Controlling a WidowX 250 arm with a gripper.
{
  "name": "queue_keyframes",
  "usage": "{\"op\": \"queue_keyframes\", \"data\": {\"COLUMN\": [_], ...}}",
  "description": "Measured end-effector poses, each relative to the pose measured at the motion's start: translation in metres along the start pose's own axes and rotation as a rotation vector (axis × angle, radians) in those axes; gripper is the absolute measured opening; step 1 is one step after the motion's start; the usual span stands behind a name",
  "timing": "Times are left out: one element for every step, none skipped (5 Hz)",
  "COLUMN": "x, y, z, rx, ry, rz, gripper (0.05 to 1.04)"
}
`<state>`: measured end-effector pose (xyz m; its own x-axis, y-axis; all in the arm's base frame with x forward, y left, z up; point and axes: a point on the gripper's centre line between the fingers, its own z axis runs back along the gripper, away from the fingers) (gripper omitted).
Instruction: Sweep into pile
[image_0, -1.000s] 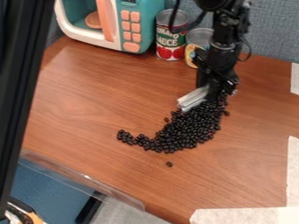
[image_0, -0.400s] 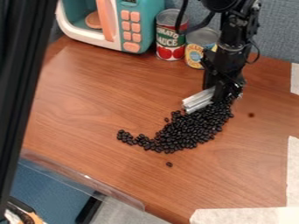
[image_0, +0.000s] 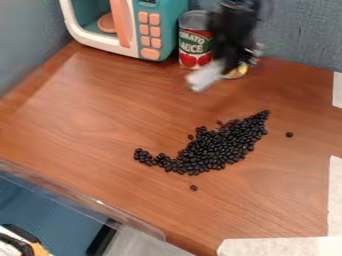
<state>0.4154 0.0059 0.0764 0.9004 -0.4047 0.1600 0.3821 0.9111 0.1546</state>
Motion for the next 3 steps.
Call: {"op": "queue_keyframes", "data": {"x": [-0.048,-0.101,-0.148], "y": [0.023,0.027,0.033], "z": [0.001,-0.006,-0.003], "rx": [0.020,-0.001,0.011], "ry": [0.059,0.122,0.136], "rz": [0.111,0.212,0.303], "gripper": [0.364,0.364,0.364]}}
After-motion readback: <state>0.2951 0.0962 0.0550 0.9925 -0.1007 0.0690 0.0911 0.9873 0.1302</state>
